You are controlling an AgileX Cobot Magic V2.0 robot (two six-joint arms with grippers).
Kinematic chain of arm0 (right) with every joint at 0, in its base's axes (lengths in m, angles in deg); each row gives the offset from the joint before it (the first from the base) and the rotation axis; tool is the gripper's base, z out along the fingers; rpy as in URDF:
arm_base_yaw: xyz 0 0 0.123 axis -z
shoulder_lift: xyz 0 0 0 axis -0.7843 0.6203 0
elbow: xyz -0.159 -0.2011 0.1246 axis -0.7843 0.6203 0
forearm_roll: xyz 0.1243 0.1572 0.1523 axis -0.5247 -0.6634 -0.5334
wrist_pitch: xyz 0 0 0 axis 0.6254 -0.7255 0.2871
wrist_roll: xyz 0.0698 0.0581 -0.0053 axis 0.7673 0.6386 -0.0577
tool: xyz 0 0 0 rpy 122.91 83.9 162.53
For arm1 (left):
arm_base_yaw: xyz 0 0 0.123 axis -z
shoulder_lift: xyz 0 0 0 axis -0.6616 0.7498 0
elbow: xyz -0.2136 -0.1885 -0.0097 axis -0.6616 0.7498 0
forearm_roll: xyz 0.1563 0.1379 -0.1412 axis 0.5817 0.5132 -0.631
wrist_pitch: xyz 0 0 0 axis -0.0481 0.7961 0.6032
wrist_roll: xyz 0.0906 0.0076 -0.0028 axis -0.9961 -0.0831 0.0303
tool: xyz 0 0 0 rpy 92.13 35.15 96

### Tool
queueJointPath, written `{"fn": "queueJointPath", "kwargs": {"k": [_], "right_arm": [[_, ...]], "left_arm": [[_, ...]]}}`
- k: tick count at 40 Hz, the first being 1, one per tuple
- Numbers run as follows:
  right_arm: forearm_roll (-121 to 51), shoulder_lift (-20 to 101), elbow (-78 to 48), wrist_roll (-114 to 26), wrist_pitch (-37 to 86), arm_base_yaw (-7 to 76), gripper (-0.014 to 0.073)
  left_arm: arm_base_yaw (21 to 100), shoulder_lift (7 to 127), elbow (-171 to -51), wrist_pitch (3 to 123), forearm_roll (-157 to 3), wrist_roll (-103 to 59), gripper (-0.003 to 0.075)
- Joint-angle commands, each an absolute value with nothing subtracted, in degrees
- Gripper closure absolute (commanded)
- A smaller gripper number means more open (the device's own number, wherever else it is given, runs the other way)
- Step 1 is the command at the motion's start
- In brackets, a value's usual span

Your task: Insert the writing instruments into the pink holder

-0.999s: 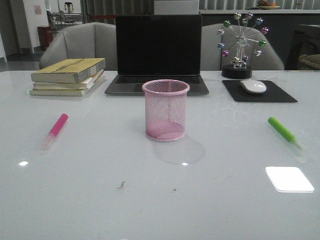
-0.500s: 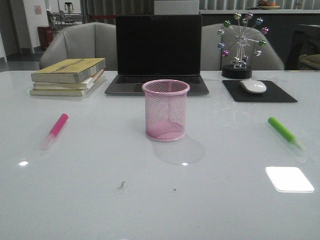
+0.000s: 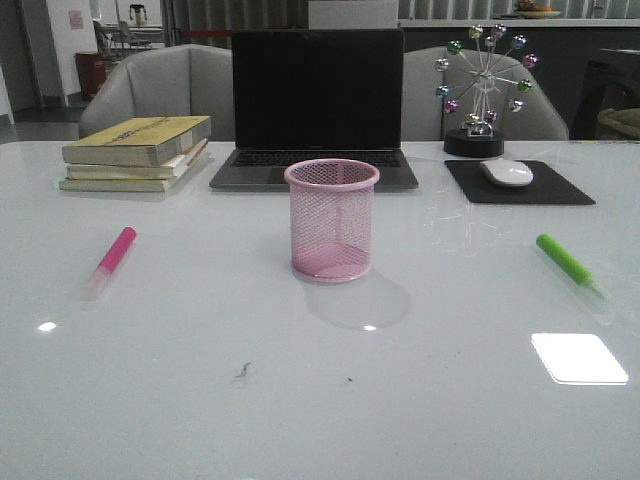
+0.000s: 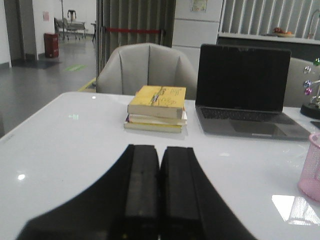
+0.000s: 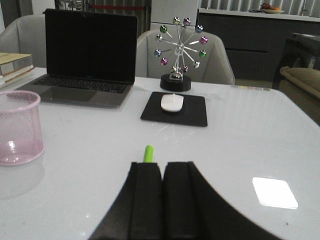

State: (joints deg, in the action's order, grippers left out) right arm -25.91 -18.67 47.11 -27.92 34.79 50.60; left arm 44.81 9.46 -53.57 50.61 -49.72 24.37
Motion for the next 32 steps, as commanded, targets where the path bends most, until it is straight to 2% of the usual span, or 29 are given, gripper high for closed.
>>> {"fn": "queueJointPath", "kwargs": {"k": [1,7,15,23,32], "right_arm": [[-27.16,-19.74,47.09,-27.06,45.37,50.82,0.0566],[-31.23,-19.74,43.95,-24.85,46.91,50.82,0.0566],[-28.31,-18.03,34.2,-25.21,37.29,50.82,0.0566],[-22.44,-8.98,24.32,-25.49,34.46,50.82,0.0566],[-22.52,6.43,17.88,-25.49,33.73,50.82,0.0566]], "left_arm": [[45.14,8.2,-54.25,42.85,-49.35,24.63,0.0619],[45.14,8.2,-57.88,42.76,-49.26,24.63,0.0619],[45.14,11.4,-67.42,47.35,-44.94,24.63,0.0619],[45.14,22.9,-78.2,54.25,-45.04,24.63,0.0619],[45.14,40.72,-87.22,55.47,-45.42,24.63,0.0619]]}}
